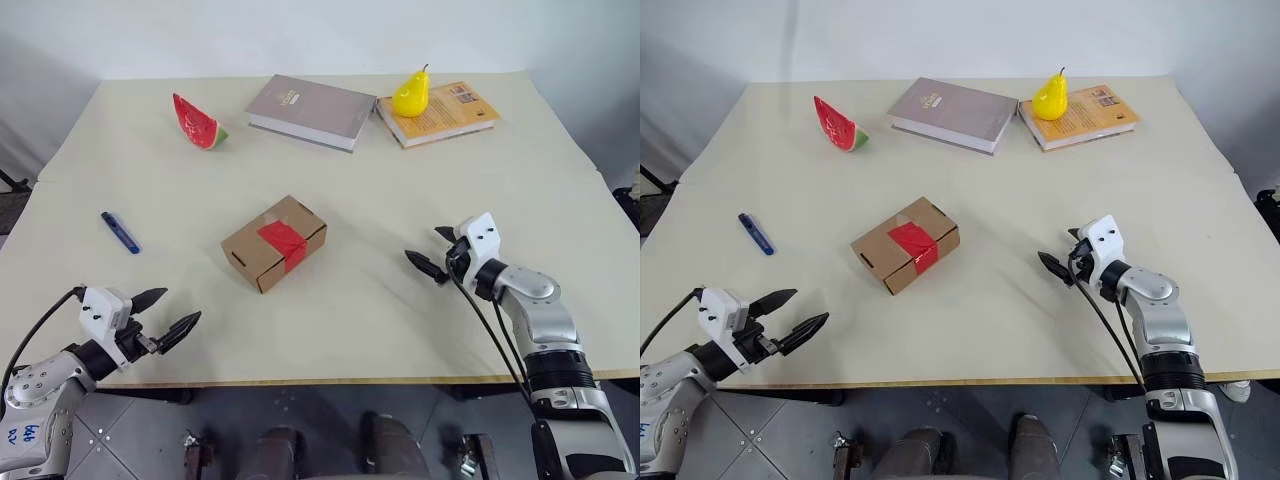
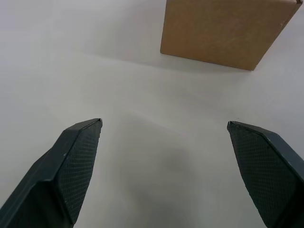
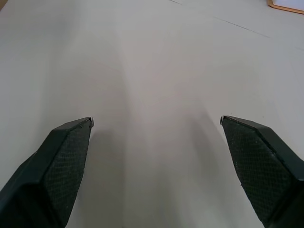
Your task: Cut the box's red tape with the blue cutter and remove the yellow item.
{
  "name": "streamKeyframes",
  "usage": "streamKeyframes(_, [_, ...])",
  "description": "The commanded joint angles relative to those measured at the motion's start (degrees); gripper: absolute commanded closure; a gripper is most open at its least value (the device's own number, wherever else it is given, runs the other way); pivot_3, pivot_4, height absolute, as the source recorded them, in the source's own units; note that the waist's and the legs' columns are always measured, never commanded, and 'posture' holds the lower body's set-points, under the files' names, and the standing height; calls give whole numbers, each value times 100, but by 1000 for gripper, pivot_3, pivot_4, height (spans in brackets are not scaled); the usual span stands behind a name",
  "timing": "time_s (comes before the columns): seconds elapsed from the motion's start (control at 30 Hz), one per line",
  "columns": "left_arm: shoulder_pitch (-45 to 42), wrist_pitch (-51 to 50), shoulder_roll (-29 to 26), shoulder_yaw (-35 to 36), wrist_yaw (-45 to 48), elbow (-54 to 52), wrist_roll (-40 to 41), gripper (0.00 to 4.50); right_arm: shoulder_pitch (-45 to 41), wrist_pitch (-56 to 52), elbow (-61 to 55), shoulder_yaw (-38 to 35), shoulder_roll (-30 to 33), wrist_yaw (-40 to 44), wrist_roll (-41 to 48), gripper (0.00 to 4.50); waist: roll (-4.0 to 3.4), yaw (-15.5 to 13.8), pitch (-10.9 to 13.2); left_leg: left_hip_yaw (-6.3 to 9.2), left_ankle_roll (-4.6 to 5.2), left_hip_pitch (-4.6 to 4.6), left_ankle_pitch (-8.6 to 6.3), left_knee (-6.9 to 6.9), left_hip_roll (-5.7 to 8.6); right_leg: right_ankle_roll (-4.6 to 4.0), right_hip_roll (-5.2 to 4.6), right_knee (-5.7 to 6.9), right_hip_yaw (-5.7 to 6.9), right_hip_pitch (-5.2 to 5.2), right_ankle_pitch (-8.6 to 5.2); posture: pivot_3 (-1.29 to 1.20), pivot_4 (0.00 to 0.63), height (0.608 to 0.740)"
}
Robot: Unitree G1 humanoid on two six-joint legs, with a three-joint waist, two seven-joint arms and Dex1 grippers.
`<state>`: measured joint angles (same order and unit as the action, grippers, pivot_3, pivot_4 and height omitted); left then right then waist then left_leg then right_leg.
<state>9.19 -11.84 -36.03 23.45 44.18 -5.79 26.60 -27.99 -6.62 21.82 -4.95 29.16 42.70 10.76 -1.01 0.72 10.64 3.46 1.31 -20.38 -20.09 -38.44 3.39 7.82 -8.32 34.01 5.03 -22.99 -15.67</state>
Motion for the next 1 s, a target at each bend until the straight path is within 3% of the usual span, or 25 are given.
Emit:
streamKeyframes(0.03, [-6,180,-11,-2,33,57,-106,18,-34,28,-65,-108,79,5,66,0,0,-3,0,-3,0,0,0,1,0,0,0,0,-3,-2,0,0,150,740])
streamKeyframes(0.27, [-168,-518,-34,-11,-637,53,-250,18,-66,-559,-269,-32,28,-346,-42,0,2,-43,-1,-39,0,0,0,1,-5,3,6,14,-7,-27,1,0,150,740])
streamKeyframes(0.43, [-401,65,-2,-84,-292,199,-269,18,-83,-570,-606,81,-32,-333,-38,0,3,-50,-2,-75,1,1,0,-2,-9,4,10,25,-27,-47,2,0,150,740])
streamKeyframes(0.53, [-640,78,50,-102,-448,264,-304,638,-163,-773,-727,157,-24,-424,-94,635,3,-49,-2,-83,0,2,0,-3,-10,4,13,33,-39,-53,2,0,150,740])
streamKeyframes(0.77, [-1085,88,133,-260,-626,494,-425,2899,-856,-871,-222,345,-365,-575,-175,3134,4,2,-2,-98,-1,2,-1,-12,-14,4,19,54,-51,-68,2,0,150,740])
streamKeyframes(0.87, [-1389,149,310,-493,-750,692,-555,3899,-1461,-544,511,586,-802,-746,-399,4265,3,39,-2,-97,-2,2,-1,-16,-15,4,21,63,-51,-69,2,0,150,740])
streamKeyframes(0.93, [-1600,142,373,-575,-855,851,-647,4480,-1699,-613,670,746,-960,-694,-500,4500,4,85,-1,-98,-3,0,-1,-25,-15,4,22,69,-52,-70,2,0,150,740])
streamKeyframes(1.0, [-1768,182,358,-551,-904,1003,-690,4480,-1684,-979,365,985,-853,-392,-568,4500,5,80,-2,-92,-3,-1,-1,-31,-14,4,21,81,-52,-74,2,0,150,740])
